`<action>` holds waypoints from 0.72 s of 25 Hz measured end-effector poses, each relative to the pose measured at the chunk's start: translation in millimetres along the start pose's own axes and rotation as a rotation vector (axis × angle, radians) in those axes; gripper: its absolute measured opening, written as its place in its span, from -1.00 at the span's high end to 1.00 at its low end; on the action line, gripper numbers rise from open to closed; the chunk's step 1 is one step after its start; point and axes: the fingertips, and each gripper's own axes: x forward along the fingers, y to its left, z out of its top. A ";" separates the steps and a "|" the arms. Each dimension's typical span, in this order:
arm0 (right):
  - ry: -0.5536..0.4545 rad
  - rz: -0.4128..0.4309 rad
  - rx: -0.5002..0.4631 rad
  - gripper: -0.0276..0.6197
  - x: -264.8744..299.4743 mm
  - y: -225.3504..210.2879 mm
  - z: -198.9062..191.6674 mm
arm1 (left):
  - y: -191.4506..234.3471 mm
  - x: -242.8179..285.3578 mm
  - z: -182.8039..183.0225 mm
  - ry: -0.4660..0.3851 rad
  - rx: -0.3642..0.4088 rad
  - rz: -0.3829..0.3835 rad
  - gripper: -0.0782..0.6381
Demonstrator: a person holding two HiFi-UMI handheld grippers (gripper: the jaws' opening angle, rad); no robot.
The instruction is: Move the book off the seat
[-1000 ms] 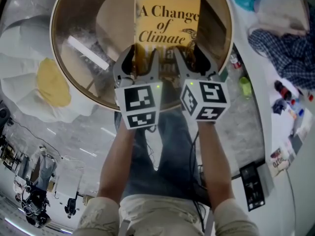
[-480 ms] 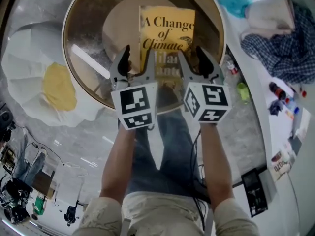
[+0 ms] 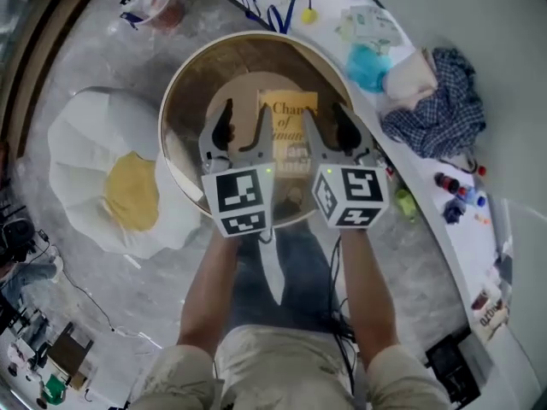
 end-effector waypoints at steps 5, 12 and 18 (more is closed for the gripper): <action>-0.154 -0.002 -0.051 0.28 -37.7 14.7 103.6 | 1.2 -39.8 103.8 -0.145 0.037 0.013 0.14; -0.327 0.010 -0.135 0.28 -117.9 45.9 219.1 | -9.2 -123.2 220.3 -0.328 0.054 0.030 0.14; -0.487 0.017 -0.247 0.28 -195.4 86.8 289.5 | -13.6 -198.7 277.8 -0.472 0.051 0.031 0.14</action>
